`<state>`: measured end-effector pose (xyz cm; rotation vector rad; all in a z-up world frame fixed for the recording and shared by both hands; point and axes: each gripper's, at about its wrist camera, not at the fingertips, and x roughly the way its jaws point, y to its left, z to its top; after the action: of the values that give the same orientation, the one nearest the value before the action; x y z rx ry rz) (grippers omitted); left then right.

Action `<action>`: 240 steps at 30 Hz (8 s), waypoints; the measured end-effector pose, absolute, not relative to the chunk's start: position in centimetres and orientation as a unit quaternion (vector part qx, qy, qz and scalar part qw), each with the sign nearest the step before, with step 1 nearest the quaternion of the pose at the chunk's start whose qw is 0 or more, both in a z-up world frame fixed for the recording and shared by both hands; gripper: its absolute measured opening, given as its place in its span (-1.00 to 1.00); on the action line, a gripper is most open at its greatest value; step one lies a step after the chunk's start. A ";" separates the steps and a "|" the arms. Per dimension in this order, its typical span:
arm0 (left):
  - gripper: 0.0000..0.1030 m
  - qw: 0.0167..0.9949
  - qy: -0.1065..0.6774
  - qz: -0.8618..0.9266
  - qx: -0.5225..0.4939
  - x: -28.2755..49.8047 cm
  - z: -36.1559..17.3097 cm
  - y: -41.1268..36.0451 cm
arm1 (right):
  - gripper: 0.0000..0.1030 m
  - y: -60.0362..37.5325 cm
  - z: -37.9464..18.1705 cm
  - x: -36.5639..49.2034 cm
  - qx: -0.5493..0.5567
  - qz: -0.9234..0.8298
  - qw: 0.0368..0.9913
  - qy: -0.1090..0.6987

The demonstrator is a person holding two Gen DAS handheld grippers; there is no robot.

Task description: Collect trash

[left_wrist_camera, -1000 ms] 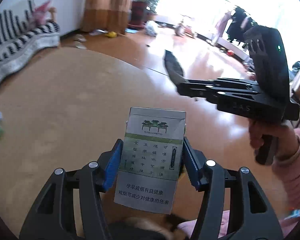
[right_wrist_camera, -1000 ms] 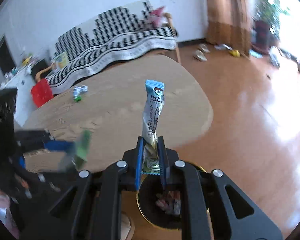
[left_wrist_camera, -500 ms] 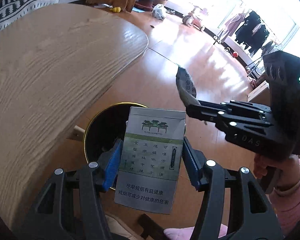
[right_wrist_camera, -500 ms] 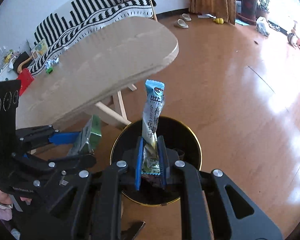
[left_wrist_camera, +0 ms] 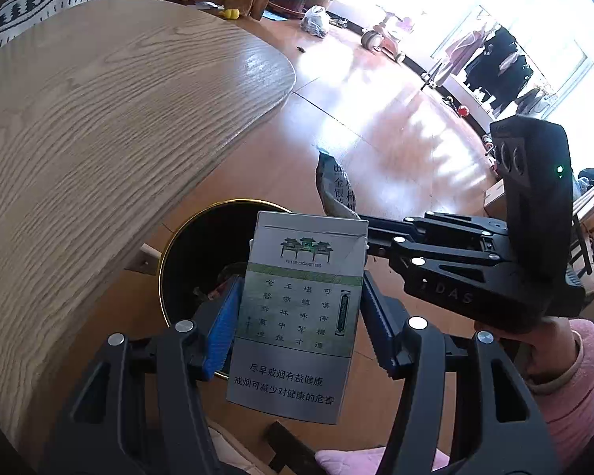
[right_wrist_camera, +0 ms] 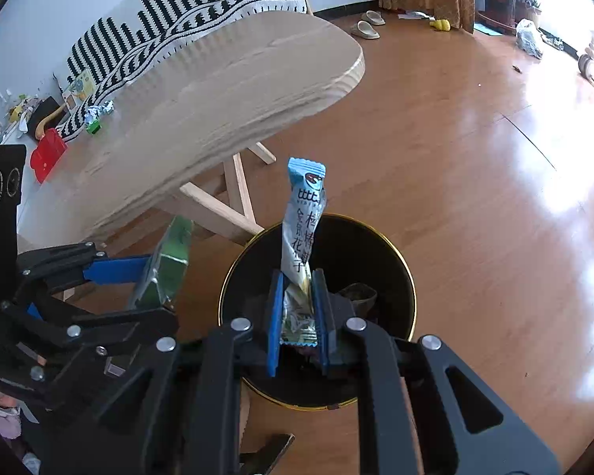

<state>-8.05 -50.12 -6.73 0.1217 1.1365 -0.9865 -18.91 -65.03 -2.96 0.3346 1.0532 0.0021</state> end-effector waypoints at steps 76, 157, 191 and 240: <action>0.88 0.859 0.489 -0.104 -0.107 19.7 -2.2 -21.8 | -0.64 -40.1 6.7 12.4 0.162 0.162 0.890 0.395; -0.33 0.663 0.587 -0.406 0.226 -11.4 -10.4 -54.2 | -0.64 -68.9 -9.2 -23.3 0.323 -0.068 0.812 0.481; 0.88 0.921 0.335 -0.195 0.023 -4.8 11.7 -28.9 | 0.87 -58.2 8.1 -15.8 0.125 -0.256 0.903 0.322; 0.88 0.913 0.402 0.060 -0.043 3.6 2.9 -5.8 | 0.87 -29.4 4.2 2.7 0.030 -0.001 0.915 0.403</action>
<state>3.64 -5.84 2.85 -0.0894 0.8285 0.1244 2.74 -29.43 4.18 0.0608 0.8304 -0.0015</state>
